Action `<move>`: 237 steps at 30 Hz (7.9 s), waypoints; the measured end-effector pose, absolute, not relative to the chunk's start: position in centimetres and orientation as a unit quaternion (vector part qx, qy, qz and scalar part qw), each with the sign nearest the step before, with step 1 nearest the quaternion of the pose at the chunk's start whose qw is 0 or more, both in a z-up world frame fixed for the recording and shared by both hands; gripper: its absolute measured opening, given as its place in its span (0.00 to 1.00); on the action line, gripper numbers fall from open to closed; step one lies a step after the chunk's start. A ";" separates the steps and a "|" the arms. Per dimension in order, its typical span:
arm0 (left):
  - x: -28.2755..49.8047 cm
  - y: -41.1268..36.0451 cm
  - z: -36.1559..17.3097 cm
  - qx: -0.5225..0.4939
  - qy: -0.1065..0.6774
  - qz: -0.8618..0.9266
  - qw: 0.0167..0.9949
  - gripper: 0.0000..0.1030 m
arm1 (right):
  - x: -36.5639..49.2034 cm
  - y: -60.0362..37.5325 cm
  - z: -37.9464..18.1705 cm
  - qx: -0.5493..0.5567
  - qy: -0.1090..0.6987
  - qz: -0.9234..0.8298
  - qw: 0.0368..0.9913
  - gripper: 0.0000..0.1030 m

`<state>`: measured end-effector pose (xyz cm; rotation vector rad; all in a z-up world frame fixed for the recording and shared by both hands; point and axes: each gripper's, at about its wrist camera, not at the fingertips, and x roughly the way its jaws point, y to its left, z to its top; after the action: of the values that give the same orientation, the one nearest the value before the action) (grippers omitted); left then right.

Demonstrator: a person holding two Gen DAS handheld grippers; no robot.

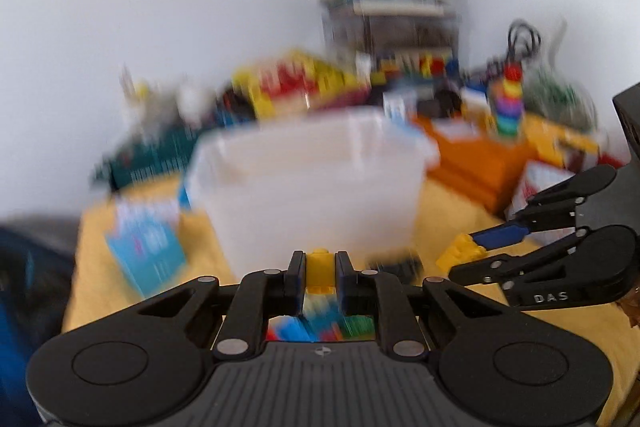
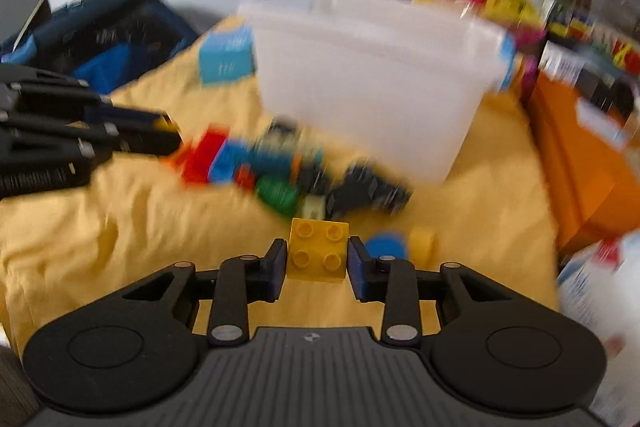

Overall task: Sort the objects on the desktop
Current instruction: 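Lift both held yellow bricks up over the white bin, then open both tools to drop the yellow bricks into the white bin, then move both open tools back down to the toy pile, then grasp the long red lego brick with the left tool, then grasp the blue duplo brick with the right tool while the left tool holds the red brick, then lift the red and blue bricks up over the white bin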

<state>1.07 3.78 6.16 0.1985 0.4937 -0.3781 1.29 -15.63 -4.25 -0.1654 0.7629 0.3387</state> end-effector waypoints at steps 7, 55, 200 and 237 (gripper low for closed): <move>7.6 2.7 12.0 0.104 0.174 -0.172 0.964 0.17 | 5.4 -17.7 2.4 -0.083 0.272 0.131 0.950 0.35; 1.4 2.6 -4.1 0.080 0.365 -0.162 0.913 0.64 | 3.5 -17.2 -7.2 -0.036 0.382 0.170 0.908 0.35; 1.4 5.8 -6.1 -0.089 0.517 -0.288 0.801 0.25 | -2.3 -15.8 -8.0 -0.312 0.352 0.318 0.823 0.54; -2.5 2.9 -4.0 0.102 0.398 -0.233 0.881 0.26 | -1.7 -16.5 -10.5 -0.075 0.411 0.176 0.891 0.26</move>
<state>-2.47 2.94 -3.95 0.2129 0.8287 -0.4860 -1.70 -16.53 -10.52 -0.1555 0.8530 0.3647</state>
